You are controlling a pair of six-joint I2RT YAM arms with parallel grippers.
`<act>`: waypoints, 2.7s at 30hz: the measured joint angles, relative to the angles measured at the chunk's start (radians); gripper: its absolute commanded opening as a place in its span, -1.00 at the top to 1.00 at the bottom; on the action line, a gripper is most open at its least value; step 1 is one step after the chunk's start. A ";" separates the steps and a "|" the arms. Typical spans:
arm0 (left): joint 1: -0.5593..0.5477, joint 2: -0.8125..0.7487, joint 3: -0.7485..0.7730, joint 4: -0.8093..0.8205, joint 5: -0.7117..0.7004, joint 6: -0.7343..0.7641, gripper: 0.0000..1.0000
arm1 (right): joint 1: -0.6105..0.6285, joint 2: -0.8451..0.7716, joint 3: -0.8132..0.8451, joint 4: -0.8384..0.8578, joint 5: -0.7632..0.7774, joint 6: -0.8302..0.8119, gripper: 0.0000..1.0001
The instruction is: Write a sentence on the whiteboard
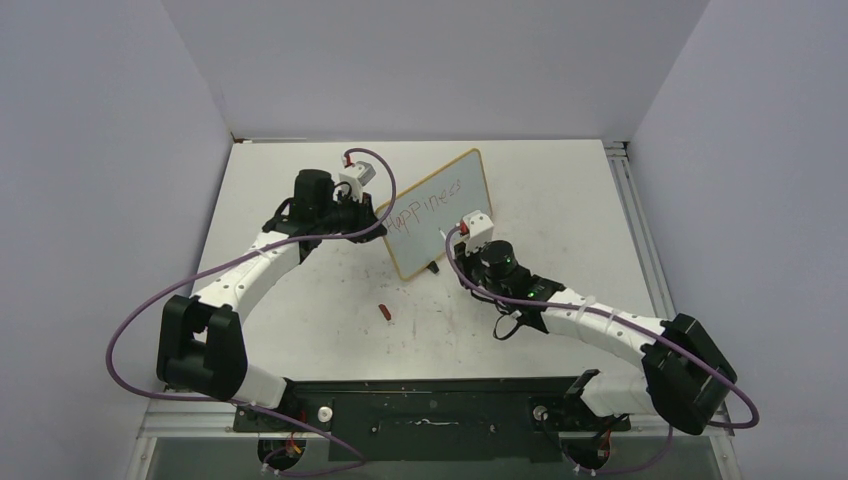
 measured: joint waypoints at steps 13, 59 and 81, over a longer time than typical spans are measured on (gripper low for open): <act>0.000 0.000 0.000 -0.003 0.000 0.004 1.00 | 0.110 0.128 -0.019 0.064 -0.060 -0.012 0.89; 0.000 0.000 0.000 -0.005 -0.004 0.006 1.00 | 0.198 0.294 0.062 0.109 -0.040 -0.064 0.89; 0.000 0.000 0.000 -0.005 -0.004 0.007 1.00 | 0.205 0.307 0.062 0.095 0.049 -0.055 0.89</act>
